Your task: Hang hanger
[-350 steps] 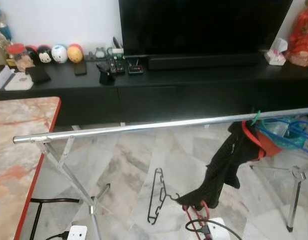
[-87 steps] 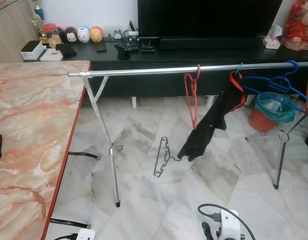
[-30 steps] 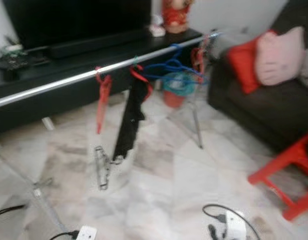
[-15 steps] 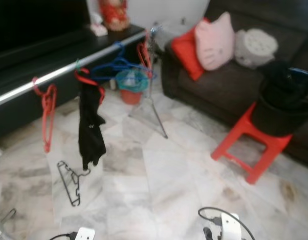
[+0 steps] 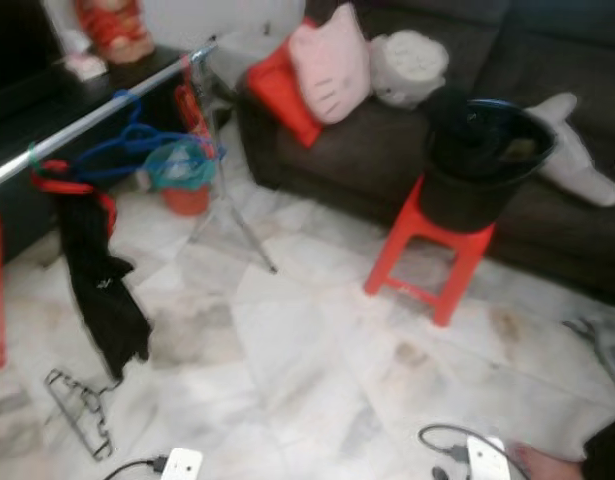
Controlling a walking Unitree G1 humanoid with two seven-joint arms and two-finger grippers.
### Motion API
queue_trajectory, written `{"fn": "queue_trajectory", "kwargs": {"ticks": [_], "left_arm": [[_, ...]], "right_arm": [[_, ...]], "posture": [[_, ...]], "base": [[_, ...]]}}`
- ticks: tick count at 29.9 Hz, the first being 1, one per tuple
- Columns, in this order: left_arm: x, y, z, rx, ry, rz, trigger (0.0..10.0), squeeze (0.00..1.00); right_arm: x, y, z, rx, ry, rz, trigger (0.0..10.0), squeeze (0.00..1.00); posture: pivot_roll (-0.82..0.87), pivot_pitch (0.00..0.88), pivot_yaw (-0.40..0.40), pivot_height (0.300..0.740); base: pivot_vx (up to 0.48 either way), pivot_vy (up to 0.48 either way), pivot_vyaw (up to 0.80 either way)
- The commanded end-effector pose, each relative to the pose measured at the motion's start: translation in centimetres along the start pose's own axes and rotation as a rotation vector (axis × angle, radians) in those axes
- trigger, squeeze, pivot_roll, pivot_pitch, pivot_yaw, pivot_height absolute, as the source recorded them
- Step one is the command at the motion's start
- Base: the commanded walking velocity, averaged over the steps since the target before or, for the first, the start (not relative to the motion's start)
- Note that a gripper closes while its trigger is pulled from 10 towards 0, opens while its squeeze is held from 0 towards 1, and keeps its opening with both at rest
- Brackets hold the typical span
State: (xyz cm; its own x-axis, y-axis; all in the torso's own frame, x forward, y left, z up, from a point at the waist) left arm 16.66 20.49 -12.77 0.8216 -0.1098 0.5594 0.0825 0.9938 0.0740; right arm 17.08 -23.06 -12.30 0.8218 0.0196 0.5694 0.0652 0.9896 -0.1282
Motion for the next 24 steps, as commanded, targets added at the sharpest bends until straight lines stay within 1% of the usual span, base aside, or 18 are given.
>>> {"fn": "queue_trajectory", "kwargs": {"ticks": [1, 11, 19, 24], "left_arm": [[-0.53, 0.24, 0.11, 0.009, 0.019, 0.007, 10.0, 0.0], [-0.53, 0.37, 0.1, 0.014, 0.022, 0.022, 10.0, 0.0], [-0.96, 0.54, 0.23, 0.013, 0.032, 0.041, 10.0, 0.0], [-1.29, 0.71, 0.33, 0.016, 0.044, 0.048, 10.0, 0.0]], "right_arm": [[-0.65, 0.34, 0.12, 0.009, 0.017, -0.009, 10.0, 0.0], [-0.53, 0.54, 0.08, 0.014, 0.014, -0.006, 10.0, 0.0], [-0.46, 0.59, 0.07, 0.013, 0.012, -0.013, 10.0, 0.0], [-0.18, 0.61, 0.06, 0.014, -0.008, 0.01, 10.0, 0.0]], "posture": [[0.0, 0.046, -0.023, 0.74], [0.0, 0.048, -0.022, 0.74], [0.0, 0.049, -0.02, 0.74], [0.0, 0.046, -0.019, 0.74]], "base": [[0.0, 0.0, -0.7], [0.0, 0.0, -0.7], [0.0, 0.0, -0.7], [0.0, 0.0, 0.0]]}}
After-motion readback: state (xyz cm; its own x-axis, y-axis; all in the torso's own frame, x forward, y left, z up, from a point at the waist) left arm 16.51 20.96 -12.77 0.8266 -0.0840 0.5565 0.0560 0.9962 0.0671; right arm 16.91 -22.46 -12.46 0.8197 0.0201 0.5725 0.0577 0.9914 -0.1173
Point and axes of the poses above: a point about 5 cm out from each wrist's last joint towards the gripper, its own z axis pointing back from the gripper into the wrist, its own x axis along the axis of the wrist's last joint, y = z × x, the point moved 4 cm from there along -z, pointing out of the wrist towards the gripper, and after that the axes turned 5 degrees about z, right-handed, at the moved point
